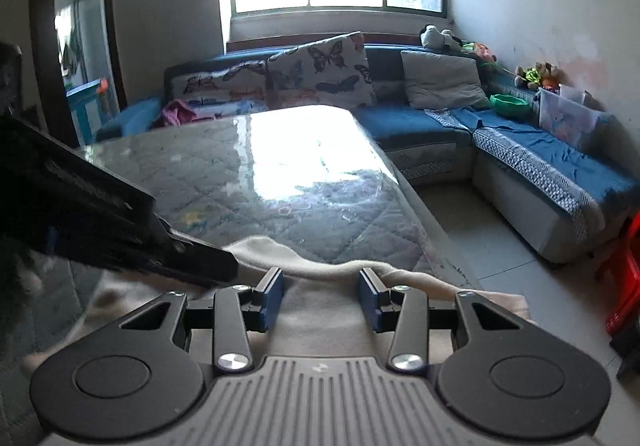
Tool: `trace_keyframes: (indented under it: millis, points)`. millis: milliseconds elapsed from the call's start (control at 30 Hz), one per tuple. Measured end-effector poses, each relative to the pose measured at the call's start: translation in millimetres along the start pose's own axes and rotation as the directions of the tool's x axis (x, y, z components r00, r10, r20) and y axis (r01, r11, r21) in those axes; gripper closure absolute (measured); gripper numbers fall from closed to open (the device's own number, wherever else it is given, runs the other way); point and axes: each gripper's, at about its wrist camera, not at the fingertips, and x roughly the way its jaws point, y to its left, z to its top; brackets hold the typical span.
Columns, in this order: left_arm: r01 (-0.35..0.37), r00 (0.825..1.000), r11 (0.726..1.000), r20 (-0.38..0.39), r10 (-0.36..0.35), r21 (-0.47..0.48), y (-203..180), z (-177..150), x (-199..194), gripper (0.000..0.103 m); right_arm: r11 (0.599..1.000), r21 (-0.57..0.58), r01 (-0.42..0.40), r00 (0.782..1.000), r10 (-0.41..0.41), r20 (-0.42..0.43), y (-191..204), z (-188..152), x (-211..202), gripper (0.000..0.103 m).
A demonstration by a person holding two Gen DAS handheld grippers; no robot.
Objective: Fold clothes
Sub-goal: 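Lower the folded sweatshirt onto the mattress with both grippers, then open both grippers and release the folded sweatshirt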
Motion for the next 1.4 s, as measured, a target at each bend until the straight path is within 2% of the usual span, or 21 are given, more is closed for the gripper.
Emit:
trace_keyframes:
  millis: [67,133,267,367,533,633,800,933,1000,1100,1267,1400]
  points:
    - [-0.002,1.0,1.0,0.009,0.002,0.018,-1,-4,-7,0.077,1.0,-0.022,-0.011,1.0,0.012,0.01,2,-2,-6,0.06]
    - [-0.007,1.0,0.999,0.015,0.007,0.031,-1,-8,-14,0.075,0.998,-0.061,-0.031,0.999,0.032,0.021,8,-5,-16,0.058]
    - [-0.027,0.999,0.998,0.022,0.026,0.055,2,-16,-24,0.075,0.988,-0.131,-0.078,0.997,0.081,0.016,25,-15,-34,0.056]
    - [-0.042,0.999,0.996,0.033,0.04,0.078,3,-22,-32,0.075,0.975,-0.192,-0.111,0.993,0.116,0.015,43,-25,-44,0.05]
    - [-0.064,0.997,0.993,0.044,0.06,0.096,5,-29,-37,0.075,0.947,-0.302,-0.106,0.991,0.125,0.046,77,-41,-60,0.049]
    - [-0.066,0.997,0.993,0.053,0.061,0.099,4,-31,-40,0.075,0.938,-0.315,-0.148,0.984,0.17,0.044,89,-43,-65,0.042]
    - [-0.08,0.995,0.989,0.068,0.071,0.125,1,-36,-47,0.075,0.927,-0.338,-0.165,0.982,0.187,0.033,98,-53,-66,0.042]
    - [-0.069,0.995,0.988,0.079,0.058,0.135,-1,-43,-59,0.075,0.955,-0.223,-0.194,0.975,0.213,0.064,77,-46,-82,0.04]
    - [-0.061,0.995,0.988,0.086,0.049,0.143,-4,-48,-64,0.074,0.973,-0.154,-0.173,0.979,0.187,0.082,59,-44,-88,0.038]
    - [-0.065,0.995,0.984,0.087,0.051,0.166,-7,-57,-66,0.073,0.995,-0.034,-0.092,0.99,0.095,0.102,24,-45,-92,0.037]
    - [-0.075,0.995,0.981,0.083,0.061,0.177,-7,-71,-67,0.073,0.994,0.103,0.023,0.998,-0.03,0.063,-22,-63,-93,0.037]
    - [-0.081,0.994,0.98,0.086,0.066,0.182,-6,-77,-69,0.072,0.98,0.199,0.013,0.997,-0.029,0.076,-46,-70,-106,0.037]
